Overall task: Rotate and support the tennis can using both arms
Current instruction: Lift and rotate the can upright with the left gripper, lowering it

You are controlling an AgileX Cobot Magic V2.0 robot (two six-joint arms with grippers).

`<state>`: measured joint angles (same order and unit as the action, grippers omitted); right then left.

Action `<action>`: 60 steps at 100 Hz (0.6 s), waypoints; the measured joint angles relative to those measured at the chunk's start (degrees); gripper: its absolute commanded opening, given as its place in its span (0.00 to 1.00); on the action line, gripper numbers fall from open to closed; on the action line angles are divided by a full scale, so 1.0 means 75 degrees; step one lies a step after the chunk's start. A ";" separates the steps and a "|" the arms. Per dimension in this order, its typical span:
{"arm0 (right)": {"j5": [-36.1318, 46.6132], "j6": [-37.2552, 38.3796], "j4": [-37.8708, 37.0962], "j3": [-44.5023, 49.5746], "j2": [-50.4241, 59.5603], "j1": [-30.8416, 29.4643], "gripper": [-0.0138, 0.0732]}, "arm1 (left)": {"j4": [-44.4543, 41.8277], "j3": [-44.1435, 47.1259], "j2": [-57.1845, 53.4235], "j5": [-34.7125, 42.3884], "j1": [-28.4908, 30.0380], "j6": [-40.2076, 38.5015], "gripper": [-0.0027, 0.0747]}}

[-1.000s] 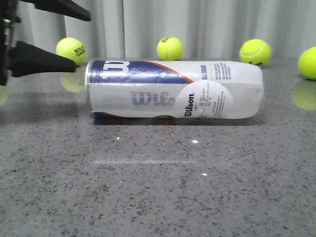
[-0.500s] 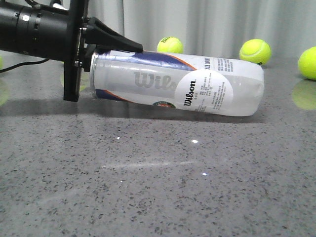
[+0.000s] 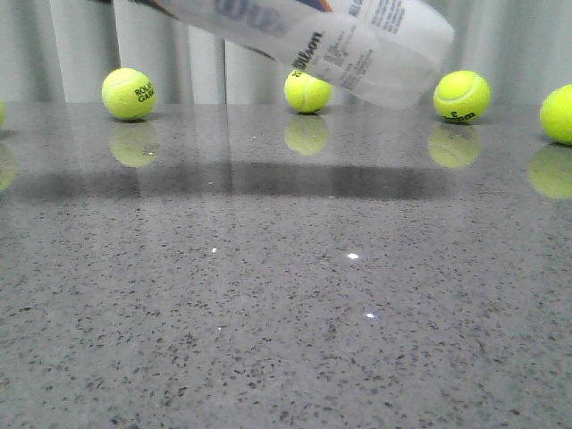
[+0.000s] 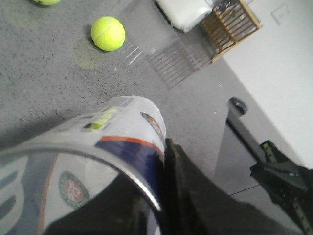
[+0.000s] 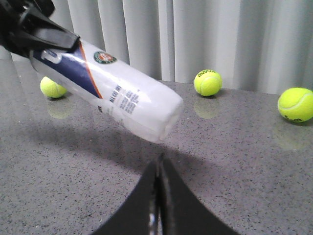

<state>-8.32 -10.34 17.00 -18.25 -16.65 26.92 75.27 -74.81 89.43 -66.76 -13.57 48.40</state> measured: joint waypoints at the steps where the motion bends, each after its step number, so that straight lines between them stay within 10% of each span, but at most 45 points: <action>1: 0.0000 0.0000 0.0000 0.0000 0.0000 0.0000 0.09 | -0.0096 -0.0043 -0.0043 0.0021 0.0000 -0.0036 0.01; 60: 0.0000 0.0000 0.0000 0.0000 0.0000 0.0000 0.09 | -0.7640 -0.2350 -0.0811 -0.0652 -0.1681 -0.3365 0.01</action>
<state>-8.32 -10.34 17.00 -18.25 -16.65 26.92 17.97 -92.44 83.35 -71.65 -26.18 23.16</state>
